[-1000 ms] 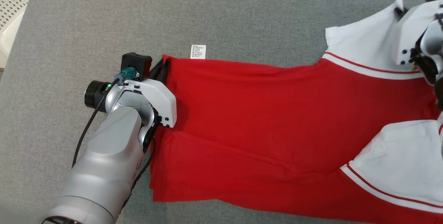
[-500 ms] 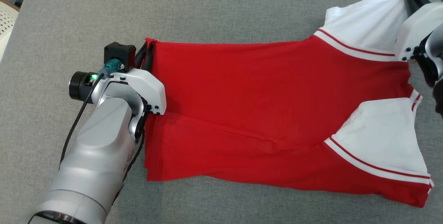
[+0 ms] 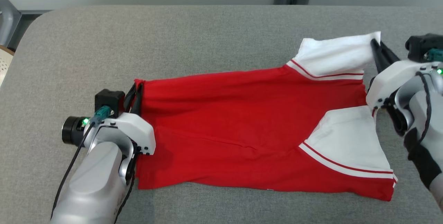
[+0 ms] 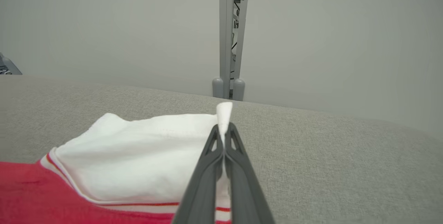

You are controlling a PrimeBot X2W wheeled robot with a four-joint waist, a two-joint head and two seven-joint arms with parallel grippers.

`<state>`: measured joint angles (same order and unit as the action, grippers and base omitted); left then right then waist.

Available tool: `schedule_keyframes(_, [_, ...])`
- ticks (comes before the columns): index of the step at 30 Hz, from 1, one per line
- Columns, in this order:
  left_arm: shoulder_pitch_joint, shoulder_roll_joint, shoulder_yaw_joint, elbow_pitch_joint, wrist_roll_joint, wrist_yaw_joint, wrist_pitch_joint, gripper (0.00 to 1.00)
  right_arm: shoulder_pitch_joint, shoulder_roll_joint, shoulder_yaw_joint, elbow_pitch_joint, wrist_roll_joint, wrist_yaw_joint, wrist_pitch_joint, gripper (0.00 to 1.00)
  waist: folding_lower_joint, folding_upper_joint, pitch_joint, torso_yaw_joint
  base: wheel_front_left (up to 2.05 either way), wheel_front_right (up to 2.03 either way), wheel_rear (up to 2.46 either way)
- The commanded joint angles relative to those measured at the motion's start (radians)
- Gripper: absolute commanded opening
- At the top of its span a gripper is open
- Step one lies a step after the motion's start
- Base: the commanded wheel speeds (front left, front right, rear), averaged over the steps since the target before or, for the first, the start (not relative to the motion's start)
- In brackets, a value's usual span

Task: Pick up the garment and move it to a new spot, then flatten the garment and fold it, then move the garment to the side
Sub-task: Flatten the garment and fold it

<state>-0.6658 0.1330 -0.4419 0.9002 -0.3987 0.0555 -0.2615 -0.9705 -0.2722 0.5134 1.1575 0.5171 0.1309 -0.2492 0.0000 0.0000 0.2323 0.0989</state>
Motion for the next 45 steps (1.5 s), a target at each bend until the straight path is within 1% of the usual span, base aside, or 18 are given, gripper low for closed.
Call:
schedule_keyframes(1, [0.056, 0.013, 0.027, -0.02, 0.011, 0.008, -0.004, 0.0, 0.071, -0.001, 0.014, -0.039, 0.032, 0.0, -0.011, 0.0, 0.0, 0.0, -0.038, -0.029, 0.0, 0.0, 0.0])
schedule_keyframes(7, [0.148, 0.02, 0.071, -0.06, 0.031, 0.007, -0.004, 0.0, 0.194, 0.0, 0.023, -0.113, 0.087, 0.0, -0.018, 0.0, 0.0, 0.0, -0.073, -0.058, 0.0, 0.0, 0.0])
schedule_keyframes(8, [0.148, 0.02, 0.071, -0.06, 0.031, 0.007, -0.004, 0.0, 0.194, 0.0, 0.023, -0.113, 0.087, 0.0, -0.018, 0.0, 0.0, 0.0, -0.073, -0.058, 0.0, 0.0, 0.0])
schedule_keyframes(16, [0.262, 0.023, 0.123, -0.125, 0.074, 0.0, -0.004, 0.0, 0.333, -0.001, -0.026, -0.199, 0.129, 0.0, -0.017, 0.0, 0.0, 0.0, -0.114, -0.079, 0.0, 0.0, 0.0])
schedule_keyframes(27, [0.388, 0.001, 0.176, -0.192, 0.133, -0.011, -0.004, 0.0, 0.473, 0.026, -0.072, -0.257, 0.09, 0.0, -0.016, 0.0, 0.0, 0.0, -0.157, -0.091, 0.0, 0.0, 0.0])
schedule_keyframes(34, [0.436, -0.012, 0.212, -0.211, 0.159, -0.018, -0.004, 0.0, 0.518, 0.033, -0.101, -0.261, 0.065, 0.0, -0.016, 0.0, 0.0, 0.0, -0.16, -0.099, 0.0, 0.0, 0.0])
schedule_keyframes(38, [0.455, -0.013, 0.232, -0.206, 0.178, -0.012, -0.004, 0.0, 0.531, 0.037, -0.113, -0.254, 0.048, 0.0, -0.016, 0.0, 0.0, 0.0, -0.16, -0.103, 0.0, 0.0, 0.0])
schedule_keyframes(39, [0.463, -0.013, 0.237, -0.206, 0.181, -0.012, -0.004, 0.3, 0.532, 0.036, -0.122, -0.252, 0.046, 0.0, -0.016, 0.0, 0.0, 0.0, -0.161, -0.104, 0.0, 0.0, 0.0])
schedule_keyframes(40, [0.469, -0.012, 0.246, -0.215, 0.188, -0.005, -0.004, 0.51, 0.534, 0.036, -0.135, -0.251, 0.041, 0.0, -0.016, 0.39, 0.0, 0.0, -0.161, -0.104, 0.0, 0.0, 0.0])
schedule_keyframes(41, [0.476, -0.009, 0.256, -0.232, 0.196, 0.003, -0.004, 0.93, 0.535, 0.036, -0.147, -0.254, 0.033, 0.0, -0.016, 0.73, 0.0, 0.0, -0.161, -0.105, 0.0, 0.0, 0.0])
schedule_keyframes(42, [0.49, -0.009, 0.27, -0.253, 0.201, 0.012, -0.004, 1.0, 0.539, 0.039, -0.164, -0.259, 0.031, 0.0, -0.016, 1.0, 0.0, 0.0, -0.162, -0.105, 0.0, 0.0, 0.0])
schedule_keyframes(45, [0.543, -0.011, 0.303, -0.342, 0.227, 0.03, -0.004, 1.0, 0.552, 0.039, -0.218, -0.293, 0.013, 0.0, -0.016, 1.0, 0.0, 0.0, -0.162, -0.105, 0.0, 0.0, 0.0])
